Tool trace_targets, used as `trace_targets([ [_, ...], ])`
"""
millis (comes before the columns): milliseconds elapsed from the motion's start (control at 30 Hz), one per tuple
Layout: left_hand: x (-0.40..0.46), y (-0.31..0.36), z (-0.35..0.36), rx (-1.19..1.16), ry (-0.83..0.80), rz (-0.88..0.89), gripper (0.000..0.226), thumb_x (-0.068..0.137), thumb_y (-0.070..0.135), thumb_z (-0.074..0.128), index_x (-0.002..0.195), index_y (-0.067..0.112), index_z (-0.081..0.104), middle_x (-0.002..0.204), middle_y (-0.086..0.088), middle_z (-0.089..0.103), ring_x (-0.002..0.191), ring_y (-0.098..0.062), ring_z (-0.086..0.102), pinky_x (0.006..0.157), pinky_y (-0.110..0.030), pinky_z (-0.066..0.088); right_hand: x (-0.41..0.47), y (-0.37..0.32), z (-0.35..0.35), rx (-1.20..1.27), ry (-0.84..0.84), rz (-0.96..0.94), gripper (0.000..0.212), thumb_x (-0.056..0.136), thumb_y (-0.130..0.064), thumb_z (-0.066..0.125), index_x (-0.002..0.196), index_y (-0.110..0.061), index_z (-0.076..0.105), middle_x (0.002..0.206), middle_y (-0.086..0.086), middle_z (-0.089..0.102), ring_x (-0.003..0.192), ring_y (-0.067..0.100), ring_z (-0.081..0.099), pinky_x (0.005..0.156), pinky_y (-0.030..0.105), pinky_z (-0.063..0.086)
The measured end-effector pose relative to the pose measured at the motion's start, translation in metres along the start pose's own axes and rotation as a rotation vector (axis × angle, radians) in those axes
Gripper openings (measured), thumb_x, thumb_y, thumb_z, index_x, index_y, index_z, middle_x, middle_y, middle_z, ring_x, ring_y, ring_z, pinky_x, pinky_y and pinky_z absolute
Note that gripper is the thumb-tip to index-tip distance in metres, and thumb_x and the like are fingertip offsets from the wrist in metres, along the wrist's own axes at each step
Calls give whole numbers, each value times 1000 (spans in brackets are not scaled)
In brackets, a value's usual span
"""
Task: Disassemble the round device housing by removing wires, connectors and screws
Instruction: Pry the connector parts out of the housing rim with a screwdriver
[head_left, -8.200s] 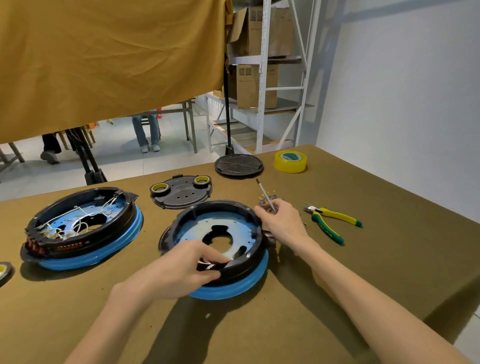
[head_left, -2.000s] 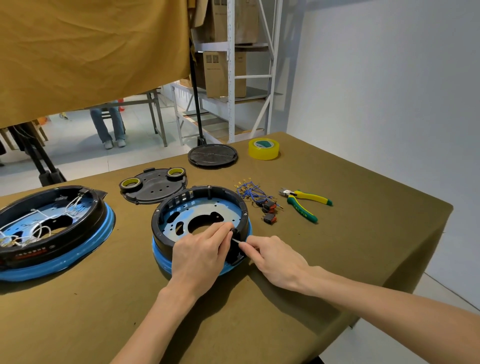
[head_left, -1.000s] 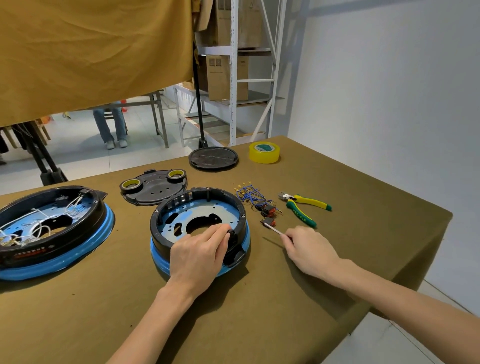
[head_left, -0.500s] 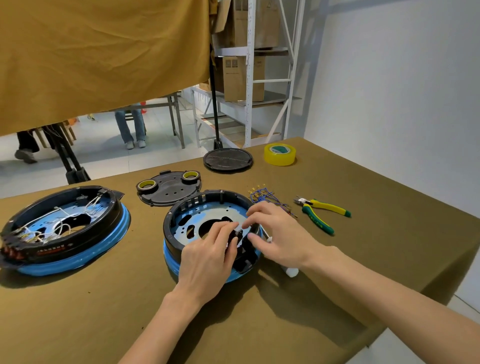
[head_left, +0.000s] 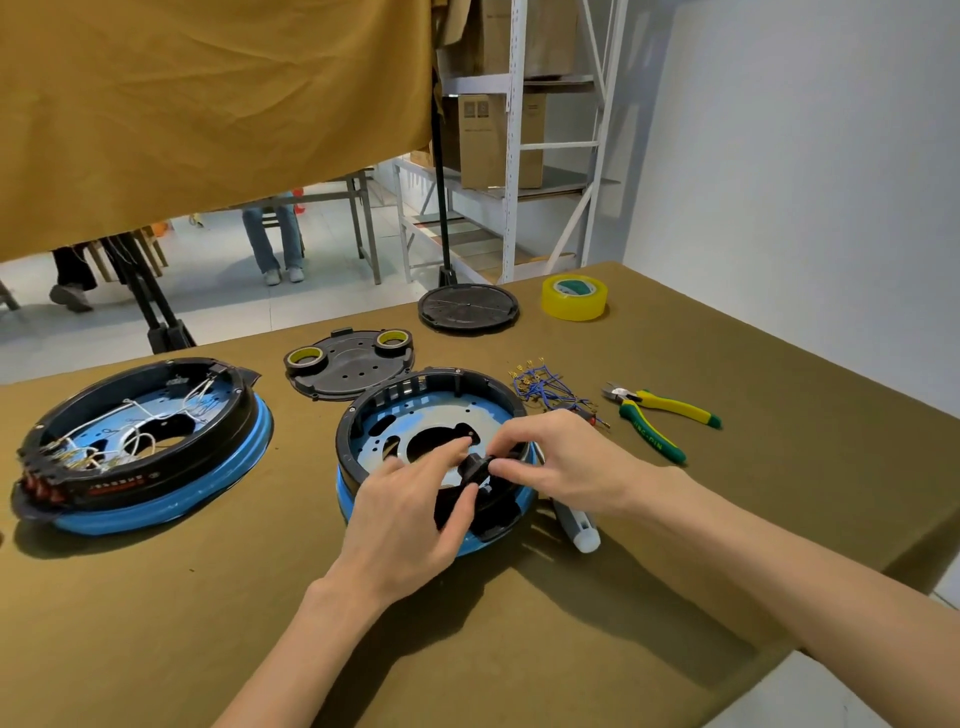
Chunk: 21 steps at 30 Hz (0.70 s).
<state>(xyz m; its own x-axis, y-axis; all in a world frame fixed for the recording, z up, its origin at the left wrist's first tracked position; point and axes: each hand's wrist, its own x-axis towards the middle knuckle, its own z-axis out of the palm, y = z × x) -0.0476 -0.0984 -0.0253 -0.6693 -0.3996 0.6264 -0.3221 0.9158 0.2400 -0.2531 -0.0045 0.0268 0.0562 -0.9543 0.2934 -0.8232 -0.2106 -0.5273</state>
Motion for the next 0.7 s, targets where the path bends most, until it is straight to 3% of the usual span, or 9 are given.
trace_targets([
  [67, -9, -3, 1, 67, 42, -16, 46, 94, 50, 56, 130, 23, 65, 104, 11, 76, 87, -5, 63, 94, -30, 37, 0, -1, 1, -84, -13, -40, 8, 100, -30, 63, 104, -27, 68, 94, -15, 69, 88, 4, 64, 80, 32, 53],
  [133, -14, -3, 3, 122, 74, -40, 37, 94, 51, 56, 112, 24, 73, 95, 11, 75, 87, -11, 61, 91, -37, 37, 3, -4, 3, -192, -30, -84, 5, 101, -32, 58, 103, -28, 60, 90, -12, 66, 80, 7, 60, 79, 32, 48],
  [233, -13, -1, 5, 77, 76, -40, 28, 95, 46, 56, 97, 24, 75, 86, 11, 72, 78, -8, 53, 80, -34, 38, 12, -11, 5, -343, -79, -132, 22, 100, -45, 55, 116, -30, 51, 93, -12, 67, 78, 7, 57, 78, 21, 39],
  [333, -11, -5, 3, 64, 78, -43, 25, 95, 44, 58, 93, 24, 74, 80, 12, 69, 73, -7, 48, 75, -29, 31, 25, -13, 6, -415, -180, -157, 37, 103, -48, 51, 134, -28, 55, 102, -8, 71, 81, 6, 55, 70, 16, 36],
  [433, -12, -12, 4, 51, 78, -41, 25, 94, 44, 59, 90, 24, 72, 78, 12, 67, 73, -7, 45, 75, -30, 33, 34, -12, 3, -315, -255, -146, 35, 103, -42, 54, 133, -25, 60, 104, -4, 72, 82, 3, 56, 70, 22, 45],
  [533, -13, -14, 7, 51, 99, -35, 25, 94, 45, 60, 87, 23, 71, 76, 11, 65, 73, -7, 45, 73, -31, 36, 31, -5, 4, -266, -192, -222, 33, 104, -37, 55, 130, -20, 65, 95, -2, 73, 79, 7, 62, 68, 26, 50],
  [700, -12, -16, 10, 70, 136, -20, 26, 93, 45, 62, 81, 23, 69, 73, 10, 62, 71, -7, 44, 72, -29, 35, 25, 4, 10, -183, -82, -265, 30, 105, -34, 54, 126, -18, 67, 75, -10, 61, 63, -1, 56, 57, 17, 43],
])
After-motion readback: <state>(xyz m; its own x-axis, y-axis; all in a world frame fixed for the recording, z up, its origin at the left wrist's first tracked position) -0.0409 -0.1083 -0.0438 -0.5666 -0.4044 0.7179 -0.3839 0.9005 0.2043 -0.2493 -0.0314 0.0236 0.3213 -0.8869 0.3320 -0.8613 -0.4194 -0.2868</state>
